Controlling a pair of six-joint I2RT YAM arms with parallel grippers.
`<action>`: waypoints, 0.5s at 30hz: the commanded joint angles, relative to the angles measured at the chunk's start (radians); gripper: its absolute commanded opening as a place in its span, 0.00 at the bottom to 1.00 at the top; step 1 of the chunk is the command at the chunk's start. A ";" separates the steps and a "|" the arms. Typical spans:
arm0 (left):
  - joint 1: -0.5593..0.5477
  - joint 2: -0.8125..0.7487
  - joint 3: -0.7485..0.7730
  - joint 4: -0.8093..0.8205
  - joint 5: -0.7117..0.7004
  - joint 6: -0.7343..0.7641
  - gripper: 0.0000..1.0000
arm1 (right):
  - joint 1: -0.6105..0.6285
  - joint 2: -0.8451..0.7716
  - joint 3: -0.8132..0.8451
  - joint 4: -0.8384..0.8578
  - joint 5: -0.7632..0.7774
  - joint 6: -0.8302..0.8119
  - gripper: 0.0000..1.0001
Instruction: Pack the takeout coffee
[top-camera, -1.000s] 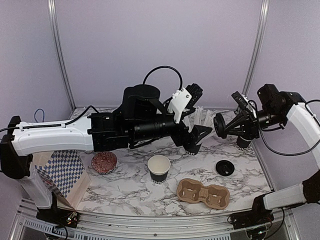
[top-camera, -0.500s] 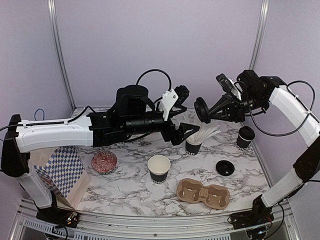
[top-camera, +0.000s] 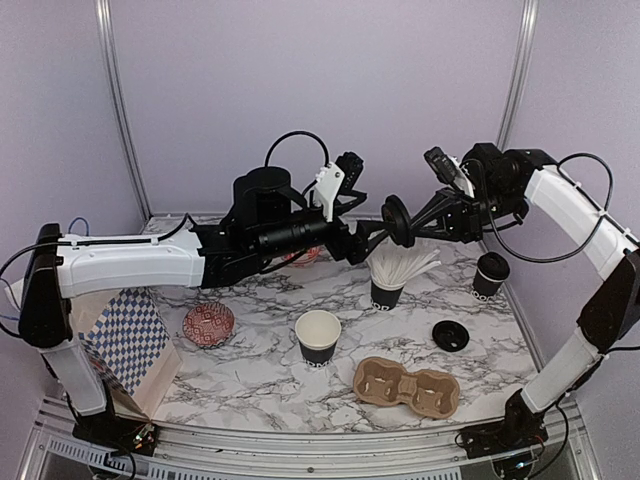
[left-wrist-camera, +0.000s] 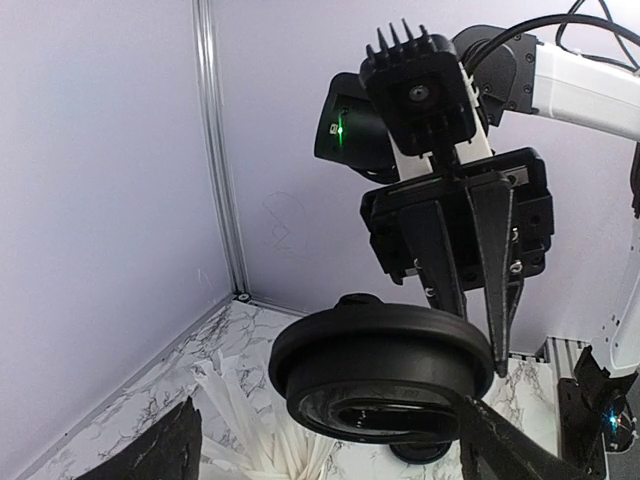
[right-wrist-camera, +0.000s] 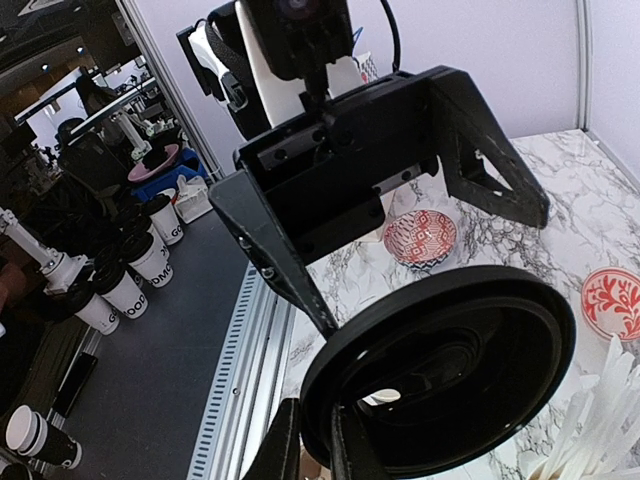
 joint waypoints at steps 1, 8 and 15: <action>0.005 0.039 0.041 0.086 0.099 -0.022 0.89 | 0.011 -0.010 0.051 -0.014 -0.022 0.007 0.11; 0.006 0.072 0.042 0.108 0.177 -0.043 0.84 | 0.011 -0.002 0.063 -0.012 -0.020 0.015 0.11; 0.006 0.087 0.041 0.144 0.182 -0.063 0.82 | 0.013 -0.007 0.056 -0.010 -0.020 0.021 0.11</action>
